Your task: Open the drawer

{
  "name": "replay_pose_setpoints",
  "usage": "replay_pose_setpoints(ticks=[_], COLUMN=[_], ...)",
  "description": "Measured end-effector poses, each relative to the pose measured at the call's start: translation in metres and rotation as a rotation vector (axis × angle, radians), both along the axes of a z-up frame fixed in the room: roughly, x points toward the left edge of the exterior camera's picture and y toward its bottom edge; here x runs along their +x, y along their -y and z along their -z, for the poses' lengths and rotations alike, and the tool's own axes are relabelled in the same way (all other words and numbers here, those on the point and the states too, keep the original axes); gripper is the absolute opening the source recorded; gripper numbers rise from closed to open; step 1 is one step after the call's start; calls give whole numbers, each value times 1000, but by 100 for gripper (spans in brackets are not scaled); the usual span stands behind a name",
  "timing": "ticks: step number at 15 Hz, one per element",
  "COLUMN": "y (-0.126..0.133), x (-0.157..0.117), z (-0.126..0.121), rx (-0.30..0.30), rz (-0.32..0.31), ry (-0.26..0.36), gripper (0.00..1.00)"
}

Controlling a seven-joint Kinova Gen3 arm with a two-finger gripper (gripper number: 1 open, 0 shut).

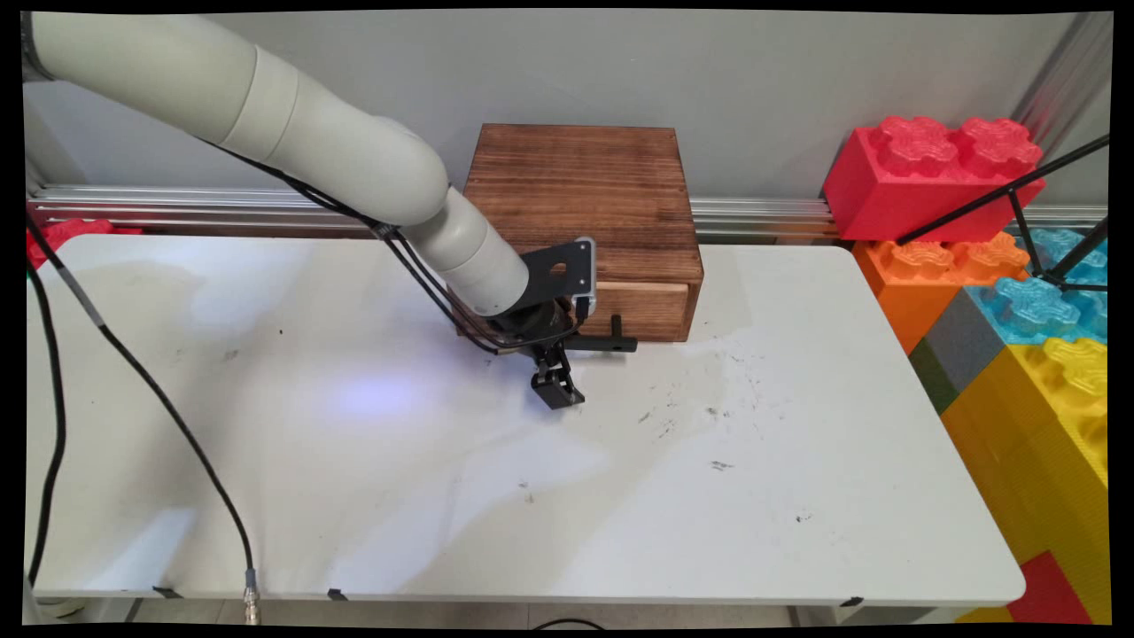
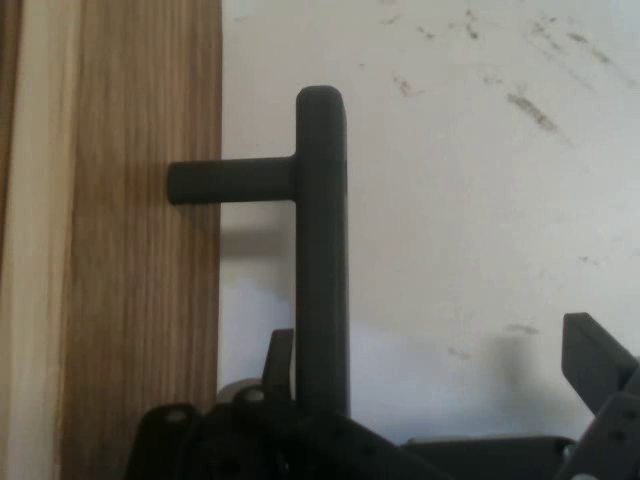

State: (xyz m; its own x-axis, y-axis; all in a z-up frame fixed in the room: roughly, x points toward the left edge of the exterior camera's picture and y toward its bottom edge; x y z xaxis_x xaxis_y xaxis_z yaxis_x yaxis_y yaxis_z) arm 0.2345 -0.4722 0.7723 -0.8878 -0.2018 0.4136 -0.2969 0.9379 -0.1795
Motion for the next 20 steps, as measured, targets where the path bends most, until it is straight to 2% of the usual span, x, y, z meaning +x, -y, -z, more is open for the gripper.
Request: replay_pose_setpoints(ticks=[12, 20], y=[-40, -82], x=[-2, -4], z=[-1, -3], rx=[34, 71], rz=[31, 53], ry=[-36, -63], gripper=[100, 100])
